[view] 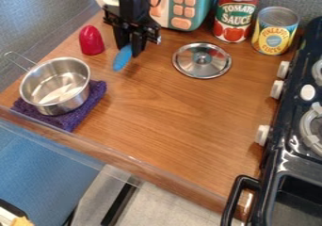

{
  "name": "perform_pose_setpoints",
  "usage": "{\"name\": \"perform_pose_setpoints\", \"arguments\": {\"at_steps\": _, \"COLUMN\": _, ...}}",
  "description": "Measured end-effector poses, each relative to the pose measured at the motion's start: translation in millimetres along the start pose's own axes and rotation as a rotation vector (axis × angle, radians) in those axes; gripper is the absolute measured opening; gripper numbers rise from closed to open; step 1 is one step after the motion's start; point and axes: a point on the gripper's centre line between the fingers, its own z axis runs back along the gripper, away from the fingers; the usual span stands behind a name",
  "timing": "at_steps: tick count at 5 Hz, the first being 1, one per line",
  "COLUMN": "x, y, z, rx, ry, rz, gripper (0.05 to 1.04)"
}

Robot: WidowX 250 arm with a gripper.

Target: Move the blue spoon next to a red stuff

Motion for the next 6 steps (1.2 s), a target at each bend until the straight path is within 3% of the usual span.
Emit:
{"name": "perform_pose_setpoints", "arguments": {"at_steps": 1, "x": 2.8, "y": 3.2, "z": -14.1, "rx": 0.018, "ry": 0.028, "rz": -0.01, "gripper": 0.377}}
{"name": "perform_pose_setpoints", "arguments": {"at_steps": 2, "x": 5.0, "y": 6.1, "z": -16.6, "rx": 0.028, "ry": 0.036, "rz": -0.021, "gripper": 0.441}}
{"name": "perform_pose_setpoints", "arguments": {"at_steps": 3, "x": 2.0, "y": 8.3, "z": -16.9, "rx": 0.005, "ry": 0.047, "rz": -0.021, "gripper": 0.749}}
{"name": "perform_pose_setpoints", "arguments": {"at_steps": 4, "x": 0.5, "y": 9.8, "z": -1.8, "rx": -0.056, "ry": 0.035, "rz": -0.011, "gripper": 0.985}}
{"name": "perform_pose_setpoints", "arguments": {"at_steps": 5, "x": 1.8, "y": 19.3, "z": 27.6, "rx": -0.081, "ry": -0.027, "rz": 0.004, "gripper": 1.003}}
{"name": "perform_pose_setpoints", "arguments": {"at_steps": 6, "x": -1.2, "y": 20.6, "z": 27.4, "rx": -0.09, "ry": -0.014, "rz": -0.011, "gripper": 1.0}}
